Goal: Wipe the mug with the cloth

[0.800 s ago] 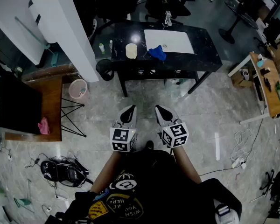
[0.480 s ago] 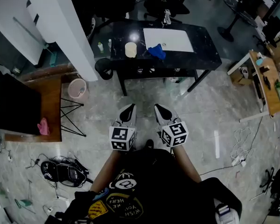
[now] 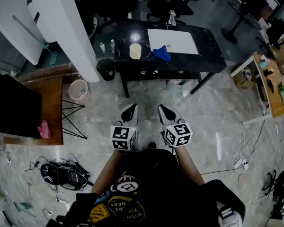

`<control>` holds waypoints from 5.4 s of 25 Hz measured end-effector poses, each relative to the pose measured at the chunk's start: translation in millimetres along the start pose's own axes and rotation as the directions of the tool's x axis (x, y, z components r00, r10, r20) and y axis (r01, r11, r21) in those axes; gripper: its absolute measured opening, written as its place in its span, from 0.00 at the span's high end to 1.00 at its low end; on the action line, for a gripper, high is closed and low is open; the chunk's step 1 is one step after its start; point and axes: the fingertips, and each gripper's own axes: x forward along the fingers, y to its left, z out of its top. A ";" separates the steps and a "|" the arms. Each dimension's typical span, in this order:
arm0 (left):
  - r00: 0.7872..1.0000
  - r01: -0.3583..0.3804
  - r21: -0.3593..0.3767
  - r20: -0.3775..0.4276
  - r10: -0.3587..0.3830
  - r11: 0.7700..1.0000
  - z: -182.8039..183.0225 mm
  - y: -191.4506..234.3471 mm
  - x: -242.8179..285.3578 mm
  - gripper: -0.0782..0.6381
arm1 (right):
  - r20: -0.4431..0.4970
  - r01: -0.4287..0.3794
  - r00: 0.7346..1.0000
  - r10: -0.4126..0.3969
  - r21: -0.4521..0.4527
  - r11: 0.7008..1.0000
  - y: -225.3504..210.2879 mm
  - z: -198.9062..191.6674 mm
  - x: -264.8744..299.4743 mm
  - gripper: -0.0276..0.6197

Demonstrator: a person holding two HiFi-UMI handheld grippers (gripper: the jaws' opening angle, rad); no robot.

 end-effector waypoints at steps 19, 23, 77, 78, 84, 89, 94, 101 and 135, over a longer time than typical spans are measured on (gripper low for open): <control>0.999 -0.007 0.009 -0.044 0.007 1.000 -0.9 112.9 148.6 0.88 | -0.034 -0.018 0.999 0.016 -0.042 0.999 -68.8 9.3 160.3 0.95; 0.999 -0.032 -0.006 -0.036 0.031 0.999 9.9 139.6 222.1 0.88 | -0.044 -0.025 0.999 0.023 -0.047 0.999 -122.6 28.7 214.9 0.95; 0.921 -0.291 -0.341 -0.352 0.165 0.894 -53.8 284.7 384.3 0.88 | -0.397 -0.279 0.898 0.190 -0.180 0.943 -174.2 -14.3 406.8 0.74; 0.923 -0.283 -0.334 -0.349 0.161 0.899 -52.8 284.2 384.2 0.88 | -0.376 -0.244 0.912 0.166 -0.168 0.955 -184.9 -6.2 409.6 0.74; 0.928 -0.267 -0.322 -0.342 0.151 0.908 -49.6 282.8 383.9 0.88 | -0.342 -0.120 0.938 0.056 -0.168 0.978 -231.0 28.8 452.0 0.74; 0.928 -0.256 -0.329 -0.347 0.135 0.909 -50.7 282.3 384.3 0.88 | -0.397 -0.204 0.910 0.121 -0.174 0.963 -194.5 -1.7 432.9 0.75; 0.924 -0.259 -0.305 -0.354 0.144 0.916 -52.6 283.0 381.7 0.88 | -0.409 -0.262 0.897 0.167 -0.186 0.947 -183.9 -22.4 402.6 0.75; 0.923 -0.255 -0.278 -0.356 0.147 0.926 -54.3 285.6 380.0 0.88 | -0.351 -0.185 0.934 0.066 -0.318 0.930 -230.0 42.9 468.2 0.75; 0.923 -0.244 -0.227 -0.354 0.153 0.943 -48.5 277.4 384.4 0.88 | -0.337 -0.160 0.941 0.026 -0.380 0.911 -221.5 42.3 459.7 0.75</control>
